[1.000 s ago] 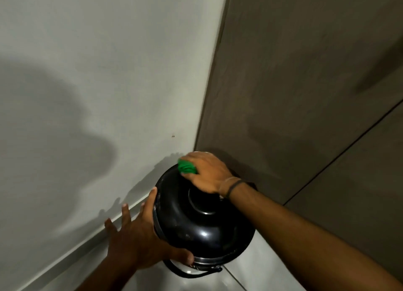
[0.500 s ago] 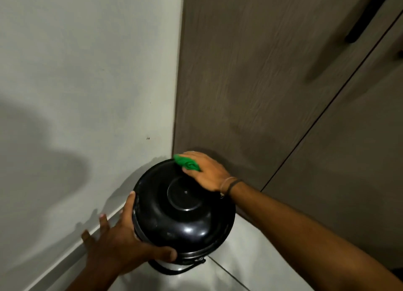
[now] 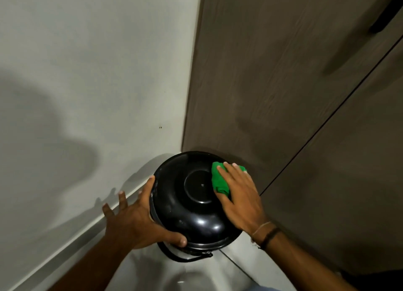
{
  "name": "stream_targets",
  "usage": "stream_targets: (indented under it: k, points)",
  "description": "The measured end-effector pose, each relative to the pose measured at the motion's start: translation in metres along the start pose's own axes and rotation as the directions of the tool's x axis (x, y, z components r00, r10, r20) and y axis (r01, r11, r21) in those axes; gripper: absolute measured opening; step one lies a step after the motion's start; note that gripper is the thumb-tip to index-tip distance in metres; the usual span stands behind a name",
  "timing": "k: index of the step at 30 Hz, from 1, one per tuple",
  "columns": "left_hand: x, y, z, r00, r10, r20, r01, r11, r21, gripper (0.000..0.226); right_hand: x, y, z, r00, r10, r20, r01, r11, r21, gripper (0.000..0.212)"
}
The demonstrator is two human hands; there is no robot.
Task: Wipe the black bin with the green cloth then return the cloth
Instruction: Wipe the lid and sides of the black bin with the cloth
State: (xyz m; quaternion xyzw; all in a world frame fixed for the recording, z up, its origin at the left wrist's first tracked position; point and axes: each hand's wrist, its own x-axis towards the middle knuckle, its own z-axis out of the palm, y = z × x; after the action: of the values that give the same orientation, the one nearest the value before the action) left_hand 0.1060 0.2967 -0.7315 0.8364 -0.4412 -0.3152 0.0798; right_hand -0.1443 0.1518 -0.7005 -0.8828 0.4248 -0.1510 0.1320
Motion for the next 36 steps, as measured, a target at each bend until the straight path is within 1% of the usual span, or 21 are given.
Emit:
stream_targets:
  k: [2, 4, 6, 9, 11, 14, 16, 18, 20, 22, 24, 27, 30, 32, 34, 36]
  points:
    - [0.001, 0.000, 0.004, 1.000, -0.012, -0.005, 0.012, 1.000, -0.004, 0.173, -0.001, -0.024, 0.005, 0.989, -0.142, 0.043, 0.145, 0.988, -0.060, 0.070]
    - [0.001, 0.000, 0.007, 0.999, -0.035, -0.011, 0.035, 0.999, 0.012, 0.174, 0.000, -0.048, 0.012, 0.967, -0.229, 0.107, 0.237, 0.969, -0.069, 0.071]
    - [0.002, 0.000, 0.009, 0.999, -0.050, -0.011, 0.050, 0.998, 0.024, 0.173, -0.006, -0.061, 0.017, 0.950, -0.275, 0.145, 0.287, 0.955, -0.074, 0.072]
    - [0.003, -0.001, 0.010, 0.999, -0.040, -0.017, 0.040, 0.999, 0.016, 0.172, -0.033, -0.050, 0.014, 0.929, -0.333, 0.159, 0.345, 0.937, -0.049, 0.075]
    - [0.003, -0.002, 0.010, 0.999, -0.034, -0.020, 0.034, 0.999, -0.003, 0.174, -0.049, -0.031, 0.006, 0.928, -0.340, 0.156, 0.347, 0.937, -0.024, 0.075]
    - [0.005, -0.003, 0.011, 0.999, -0.030, -0.018, 0.030, 0.999, -0.030, 0.176, -0.038, -0.011, -0.006, 0.954, -0.269, 0.133, 0.276, 0.961, -0.034, 0.074]
    - [0.003, -0.002, 0.011, 0.999, -0.041, -0.006, 0.040, 0.998, -0.045, 0.176, -0.009, -0.018, -0.010, 0.972, -0.205, 0.116, 0.213, 0.975, -0.061, 0.071]
    - [0.003, -0.001, 0.013, 0.998, -0.058, -0.002, 0.057, 0.997, -0.046, 0.176, 0.018, -0.036, -0.002, 0.976, -0.183, 0.118, 0.194, 0.977, -0.091, 0.068]
    - [0.003, 0.001, 0.015, 0.997, -0.074, -0.011, 0.073, 0.997, -0.035, 0.177, 0.023, -0.054, 0.010, 0.966, -0.222, 0.130, 0.234, 0.968, -0.090, 0.069]
    - [0.005, 0.001, 0.016, 0.997, -0.081, -0.017, 0.080, 0.997, -0.023, 0.177, 0.006, -0.056, 0.015, 0.945, -0.281, 0.167, 0.294, 0.954, -0.057, 0.072]
    - [0.005, 0.000, 0.015, 0.997, -0.080, -0.021, 0.079, 0.997, -0.018, 0.176, -0.017, -0.042, 0.009, 0.927, -0.333, 0.173, 0.344, 0.939, -0.032, 0.072]
    - [0.005, 0.000, 0.014, 0.998, -0.066, -0.007, 0.066, 0.997, -0.030, 0.175, -0.030, -0.014, -0.008, 0.929, -0.325, 0.177, 0.334, 0.942, -0.024, 0.073]
    - [0.003, 0.001, 0.013, 0.999, -0.046, 0.009, 0.046, 0.997, -0.056, 0.181, -0.003, -0.013, -0.013, 0.958, -0.241, 0.154, 0.247, 0.969, -0.024, 0.071]
    - [0.001, 0.003, 0.011, 0.999, -0.044, 0.025, 0.045, 0.996, -0.072, 0.187, 0.023, -0.028, -0.007, 0.963, -0.225, 0.150, 0.234, 0.971, -0.042, 0.070]
    - [0.000, 0.005, 0.011, 0.999, -0.040, 0.035, 0.043, 0.996, -0.077, 0.189, 0.044, -0.046, 0.006, 0.950, -0.262, 0.169, 0.272, 0.961, -0.044, 0.070]
    - [-0.001, 0.005, 0.012, 0.999, -0.032, 0.015, 0.034, 0.995, -0.089, 0.190, 0.059, -0.060, 0.017, 0.921, -0.336, 0.197, 0.353, 0.934, -0.060, 0.069]
